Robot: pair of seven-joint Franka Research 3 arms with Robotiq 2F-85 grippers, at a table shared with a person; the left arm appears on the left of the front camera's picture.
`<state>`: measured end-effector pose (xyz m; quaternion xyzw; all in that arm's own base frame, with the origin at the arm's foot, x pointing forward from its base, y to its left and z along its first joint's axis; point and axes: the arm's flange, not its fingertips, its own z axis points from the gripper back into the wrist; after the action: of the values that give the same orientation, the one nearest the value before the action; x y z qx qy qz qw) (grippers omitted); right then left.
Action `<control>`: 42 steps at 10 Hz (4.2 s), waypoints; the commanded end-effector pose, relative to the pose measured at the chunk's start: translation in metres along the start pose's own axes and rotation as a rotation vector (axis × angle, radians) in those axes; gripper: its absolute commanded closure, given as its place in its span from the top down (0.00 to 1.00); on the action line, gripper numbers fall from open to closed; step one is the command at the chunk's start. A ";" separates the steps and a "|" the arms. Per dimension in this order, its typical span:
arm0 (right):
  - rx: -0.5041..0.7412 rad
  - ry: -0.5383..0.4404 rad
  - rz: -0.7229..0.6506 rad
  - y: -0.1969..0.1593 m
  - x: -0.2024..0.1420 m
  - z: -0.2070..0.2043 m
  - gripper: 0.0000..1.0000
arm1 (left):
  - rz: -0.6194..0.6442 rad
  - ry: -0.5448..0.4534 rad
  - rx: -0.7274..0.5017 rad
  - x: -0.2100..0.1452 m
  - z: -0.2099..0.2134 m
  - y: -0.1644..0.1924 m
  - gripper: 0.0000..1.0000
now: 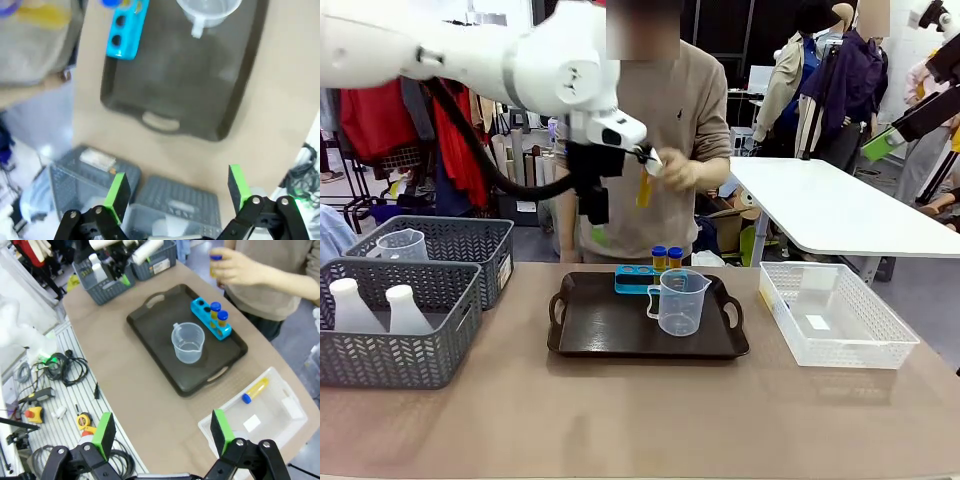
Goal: Prepare the laboratory tools.
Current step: Pick up one Small flask and place it on the Handle tray.
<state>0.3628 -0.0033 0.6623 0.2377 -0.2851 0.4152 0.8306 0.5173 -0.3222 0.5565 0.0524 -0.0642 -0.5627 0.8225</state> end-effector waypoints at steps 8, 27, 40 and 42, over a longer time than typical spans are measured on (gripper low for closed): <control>0.015 -0.024 0.005 0.000 0.002 0.001 1.00 | 0.701 0.029 0.046 -0.207 0.042 0.024 1.00; 0.015 -0.024 0.005 0.000 0.002 0.001 1.00 | 1.100 0.096 -0.090 -0.317 -0.130 0.047 1.00; 0.015 -0.024 0.005 0.000 0.002 0.001 1.00 | 1.068 0.103 -0.081 -0.311 -0.132 0.051 0.00; 0.015 -0.024 0.005 0.000 0.002 0.001 1.00 | 1.068 0.103 -0.081 -0.311 -0.132 0.051 0.00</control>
<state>0.3626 -0.0037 0.6622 0.2377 -0.2845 0.4148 0.8310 0.4739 -0.0141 0.4197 0.0082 -0.0188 -0.0674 0.9975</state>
